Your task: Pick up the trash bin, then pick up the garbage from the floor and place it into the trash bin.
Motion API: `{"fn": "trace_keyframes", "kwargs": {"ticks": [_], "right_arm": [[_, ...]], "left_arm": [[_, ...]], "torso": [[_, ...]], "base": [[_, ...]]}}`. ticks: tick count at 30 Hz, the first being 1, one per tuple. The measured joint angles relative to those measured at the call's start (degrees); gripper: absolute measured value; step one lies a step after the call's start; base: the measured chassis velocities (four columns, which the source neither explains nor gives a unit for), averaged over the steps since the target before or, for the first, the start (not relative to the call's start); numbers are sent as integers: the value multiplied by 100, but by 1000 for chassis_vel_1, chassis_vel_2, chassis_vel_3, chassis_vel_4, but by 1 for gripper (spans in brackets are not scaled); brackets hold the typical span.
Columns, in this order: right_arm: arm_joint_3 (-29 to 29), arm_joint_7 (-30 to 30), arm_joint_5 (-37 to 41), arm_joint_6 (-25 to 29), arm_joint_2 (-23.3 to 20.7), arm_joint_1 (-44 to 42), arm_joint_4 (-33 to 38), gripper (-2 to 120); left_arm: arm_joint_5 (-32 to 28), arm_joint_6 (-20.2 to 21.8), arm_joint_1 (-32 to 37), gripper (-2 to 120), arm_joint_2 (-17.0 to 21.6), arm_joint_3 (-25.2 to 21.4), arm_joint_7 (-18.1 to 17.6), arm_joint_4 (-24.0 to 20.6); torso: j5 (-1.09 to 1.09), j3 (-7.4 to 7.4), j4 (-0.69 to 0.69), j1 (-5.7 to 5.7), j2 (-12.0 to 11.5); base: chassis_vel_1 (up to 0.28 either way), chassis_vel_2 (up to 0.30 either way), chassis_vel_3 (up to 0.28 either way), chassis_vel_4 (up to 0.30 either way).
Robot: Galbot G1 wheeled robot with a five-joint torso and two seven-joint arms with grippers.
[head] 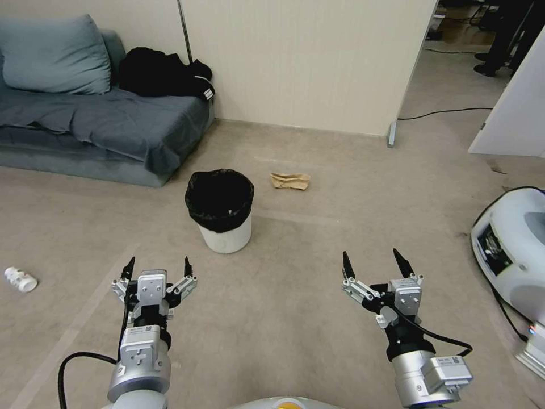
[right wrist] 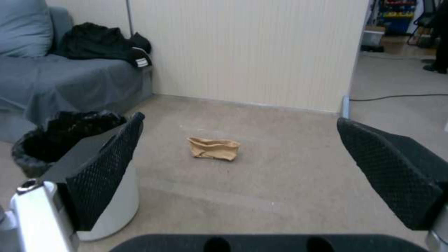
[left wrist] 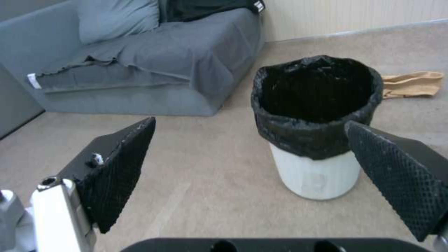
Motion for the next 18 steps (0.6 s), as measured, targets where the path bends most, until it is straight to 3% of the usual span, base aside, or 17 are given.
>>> {"fn": "trace_keyframes", "kwargs": {"ticks": [18], "right_arm": [[14,-49,-18,26,0,4,-31,100]], "left_arm": [[48,1,-8,99,-42,26,0,10]], "torso": [[-1,-1,-1,0,0]], "base": [[-195,191,191,-198]]}}
